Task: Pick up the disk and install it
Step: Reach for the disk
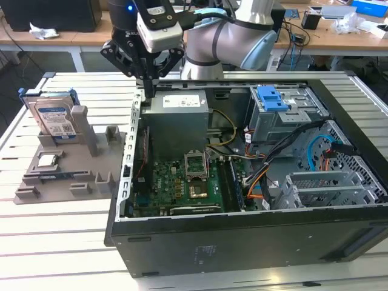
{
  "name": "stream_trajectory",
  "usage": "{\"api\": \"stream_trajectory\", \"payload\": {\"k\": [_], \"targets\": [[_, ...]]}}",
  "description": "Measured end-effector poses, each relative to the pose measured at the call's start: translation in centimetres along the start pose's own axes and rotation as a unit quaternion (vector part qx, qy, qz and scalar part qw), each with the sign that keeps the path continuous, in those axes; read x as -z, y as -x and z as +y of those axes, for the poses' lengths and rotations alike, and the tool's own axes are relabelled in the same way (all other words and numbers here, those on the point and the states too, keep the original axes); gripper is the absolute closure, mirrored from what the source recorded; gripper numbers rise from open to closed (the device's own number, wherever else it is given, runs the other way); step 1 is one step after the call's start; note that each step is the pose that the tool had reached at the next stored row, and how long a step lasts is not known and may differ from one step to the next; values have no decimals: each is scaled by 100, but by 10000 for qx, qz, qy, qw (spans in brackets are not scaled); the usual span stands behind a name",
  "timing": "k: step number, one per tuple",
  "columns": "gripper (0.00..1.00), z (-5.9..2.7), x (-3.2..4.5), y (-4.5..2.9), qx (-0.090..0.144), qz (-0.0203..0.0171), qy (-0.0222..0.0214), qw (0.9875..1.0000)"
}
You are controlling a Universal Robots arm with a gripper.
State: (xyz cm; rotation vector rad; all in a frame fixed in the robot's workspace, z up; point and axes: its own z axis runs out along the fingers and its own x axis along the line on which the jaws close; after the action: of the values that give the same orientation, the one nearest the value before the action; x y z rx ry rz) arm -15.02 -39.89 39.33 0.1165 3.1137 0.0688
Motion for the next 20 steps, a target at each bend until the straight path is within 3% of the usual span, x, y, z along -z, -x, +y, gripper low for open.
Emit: {"api": "stream_trajectory", "payload": {"k": [7,9,11,20], "targets": [[90,-12,5,-170,0,0,0,10000],[90,-20,7,-271,0,0,0,10000],[90,-24,8,-326,0,0,0,10000],[90,-39,14,-530,0,0,0,10000]]}}
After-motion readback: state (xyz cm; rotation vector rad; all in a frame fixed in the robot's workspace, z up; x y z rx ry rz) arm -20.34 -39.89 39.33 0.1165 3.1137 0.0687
